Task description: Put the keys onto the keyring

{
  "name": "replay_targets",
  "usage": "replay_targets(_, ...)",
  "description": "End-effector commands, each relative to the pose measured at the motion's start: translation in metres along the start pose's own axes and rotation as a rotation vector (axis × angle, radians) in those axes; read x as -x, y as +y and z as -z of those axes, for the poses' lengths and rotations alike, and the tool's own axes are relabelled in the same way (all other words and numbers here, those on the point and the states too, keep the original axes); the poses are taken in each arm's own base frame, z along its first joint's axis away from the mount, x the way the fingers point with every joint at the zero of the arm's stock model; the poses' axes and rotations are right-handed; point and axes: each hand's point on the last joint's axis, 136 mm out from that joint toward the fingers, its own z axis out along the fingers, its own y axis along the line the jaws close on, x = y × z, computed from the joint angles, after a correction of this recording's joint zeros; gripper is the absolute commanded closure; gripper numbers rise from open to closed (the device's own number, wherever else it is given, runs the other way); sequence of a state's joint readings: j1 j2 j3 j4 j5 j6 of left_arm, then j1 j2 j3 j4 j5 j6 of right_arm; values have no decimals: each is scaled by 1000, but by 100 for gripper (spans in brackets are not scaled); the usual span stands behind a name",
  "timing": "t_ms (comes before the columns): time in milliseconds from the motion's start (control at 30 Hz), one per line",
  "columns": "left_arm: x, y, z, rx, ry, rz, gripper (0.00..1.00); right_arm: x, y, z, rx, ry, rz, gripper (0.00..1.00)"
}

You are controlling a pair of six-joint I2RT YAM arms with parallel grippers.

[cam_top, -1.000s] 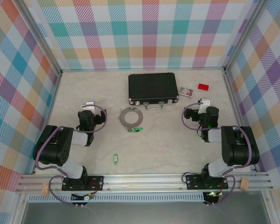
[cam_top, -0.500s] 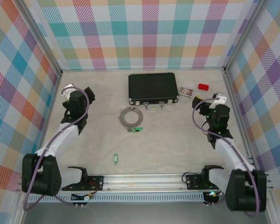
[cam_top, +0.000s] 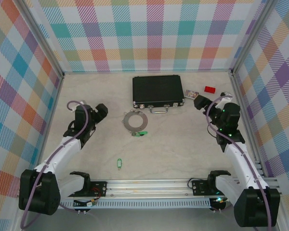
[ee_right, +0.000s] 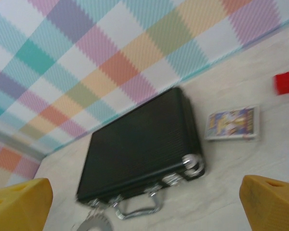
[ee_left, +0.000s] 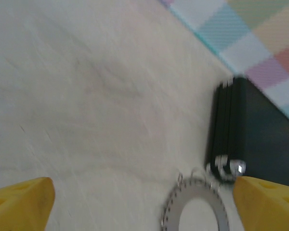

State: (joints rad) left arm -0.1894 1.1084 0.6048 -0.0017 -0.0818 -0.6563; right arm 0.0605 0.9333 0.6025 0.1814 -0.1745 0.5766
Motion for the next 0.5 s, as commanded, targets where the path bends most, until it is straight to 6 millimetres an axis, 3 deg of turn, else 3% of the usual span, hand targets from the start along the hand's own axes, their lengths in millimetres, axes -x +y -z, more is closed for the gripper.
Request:
replay_targets(0, -39, -9, -8, -32, 131, -26, 15, -21, 35, -5, 100, 93, 17, 1)
replay_targets(167, -84, -5, -17, 3, 254, -68, 24, -69, 66, -19, 180, 212, 75, 1)
replay_targets(367, -113, -1, -22, 1, 339, -13, 35, -110, 72, -28, 208, 261, 107, 1)
replay_targets(467, -124, -5, -27, -19, 383, 8, 48, -126, 68, -31, 187, 290, 130, 1)
